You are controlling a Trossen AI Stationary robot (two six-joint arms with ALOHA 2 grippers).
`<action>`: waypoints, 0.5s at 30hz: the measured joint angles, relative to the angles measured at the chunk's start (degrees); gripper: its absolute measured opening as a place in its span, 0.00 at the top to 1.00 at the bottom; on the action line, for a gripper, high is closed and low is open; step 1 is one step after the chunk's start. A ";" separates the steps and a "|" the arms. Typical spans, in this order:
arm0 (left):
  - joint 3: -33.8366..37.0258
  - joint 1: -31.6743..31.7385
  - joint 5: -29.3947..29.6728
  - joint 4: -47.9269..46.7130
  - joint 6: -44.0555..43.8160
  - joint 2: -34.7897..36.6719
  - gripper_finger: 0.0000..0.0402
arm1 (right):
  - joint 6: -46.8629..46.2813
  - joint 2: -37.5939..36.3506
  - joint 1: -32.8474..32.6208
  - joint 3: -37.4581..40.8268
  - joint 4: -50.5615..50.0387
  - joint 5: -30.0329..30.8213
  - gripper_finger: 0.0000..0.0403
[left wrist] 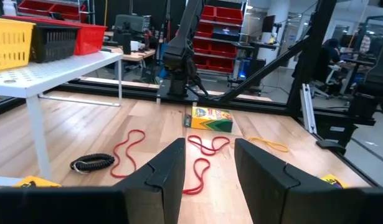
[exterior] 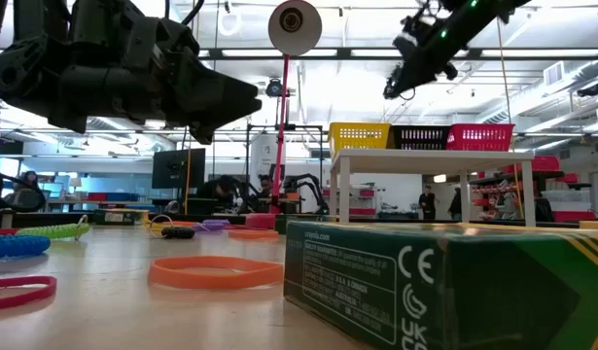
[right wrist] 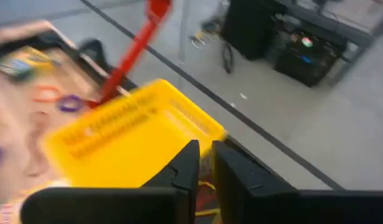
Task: Pick & Place Office Desk Supplies
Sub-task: Put the black spring keychain into the red bin on the shelf
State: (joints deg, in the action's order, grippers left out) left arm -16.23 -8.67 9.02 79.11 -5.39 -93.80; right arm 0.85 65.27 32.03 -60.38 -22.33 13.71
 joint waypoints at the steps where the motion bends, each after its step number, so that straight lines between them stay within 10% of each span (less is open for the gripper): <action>1: 0.00 0.00 0.00 0.00 -0.02 0.00 0.64 | 0.13 -0.76 -1.26 0.03 -0.72 -1.35 0.91; 15: -0.04 0.01 0.59 0.00 -0.45 0.00 0.64 | -1.98 -11.83 -29.07 24.76 21.72 -0.93 0.99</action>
State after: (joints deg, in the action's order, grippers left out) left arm -16.27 -8.66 9.61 79.11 -5.85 -93.80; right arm -1.13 53.44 2.96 -35.62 -0.61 12.78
